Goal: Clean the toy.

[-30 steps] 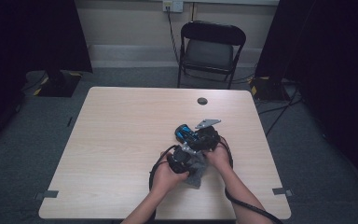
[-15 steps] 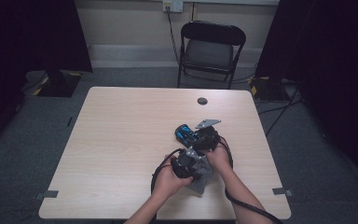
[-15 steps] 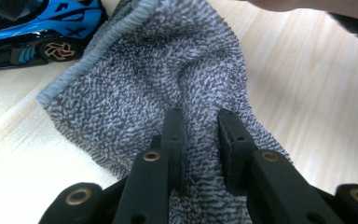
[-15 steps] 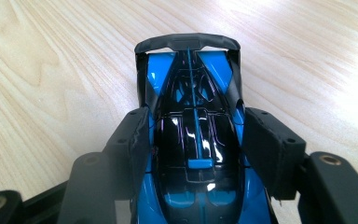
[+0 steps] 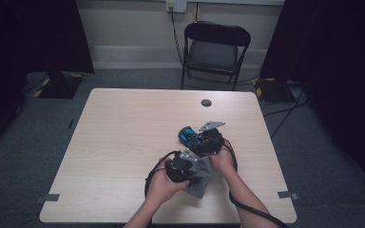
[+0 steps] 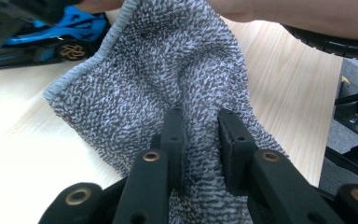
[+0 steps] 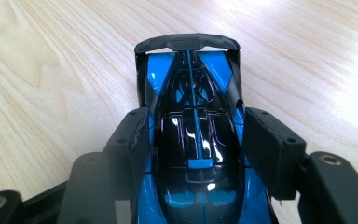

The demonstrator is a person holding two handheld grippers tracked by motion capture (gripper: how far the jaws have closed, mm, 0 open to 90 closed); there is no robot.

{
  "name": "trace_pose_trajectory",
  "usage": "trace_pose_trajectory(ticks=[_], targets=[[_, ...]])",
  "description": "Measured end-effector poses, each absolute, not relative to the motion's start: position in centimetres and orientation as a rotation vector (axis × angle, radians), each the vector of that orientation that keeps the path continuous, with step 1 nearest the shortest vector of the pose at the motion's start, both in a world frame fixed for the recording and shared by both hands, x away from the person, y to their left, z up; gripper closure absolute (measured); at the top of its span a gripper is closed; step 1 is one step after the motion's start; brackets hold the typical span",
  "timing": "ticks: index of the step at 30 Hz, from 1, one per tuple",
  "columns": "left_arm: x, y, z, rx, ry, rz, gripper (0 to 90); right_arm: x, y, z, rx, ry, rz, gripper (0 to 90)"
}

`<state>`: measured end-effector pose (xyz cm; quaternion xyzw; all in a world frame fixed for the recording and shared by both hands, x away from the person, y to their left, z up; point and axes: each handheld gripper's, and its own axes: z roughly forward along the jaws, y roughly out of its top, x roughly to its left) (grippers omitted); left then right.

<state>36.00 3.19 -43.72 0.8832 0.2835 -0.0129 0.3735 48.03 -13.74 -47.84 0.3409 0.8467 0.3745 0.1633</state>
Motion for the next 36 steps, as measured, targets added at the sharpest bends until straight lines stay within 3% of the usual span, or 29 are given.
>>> trace_pose_trajectory(ticks=[19,28,36], targets=[[36.0,4.2,-44.0,2.259,0.764,-0.013,74.0,47.9,-13.9,-48.0,1.010,2.383,1.099,41.2],[35.8,4.2,-44.4,2.264,0.772,-0.016,73.2,47.5,-14.4,-48.0,0.979,2.395,1.110,30.5],[35.7,4.3,-45.1,2.255,0.809,-0.010,72.1,46.9,-15.4,-46.8,0.955,2.389,1.136,28.9]])
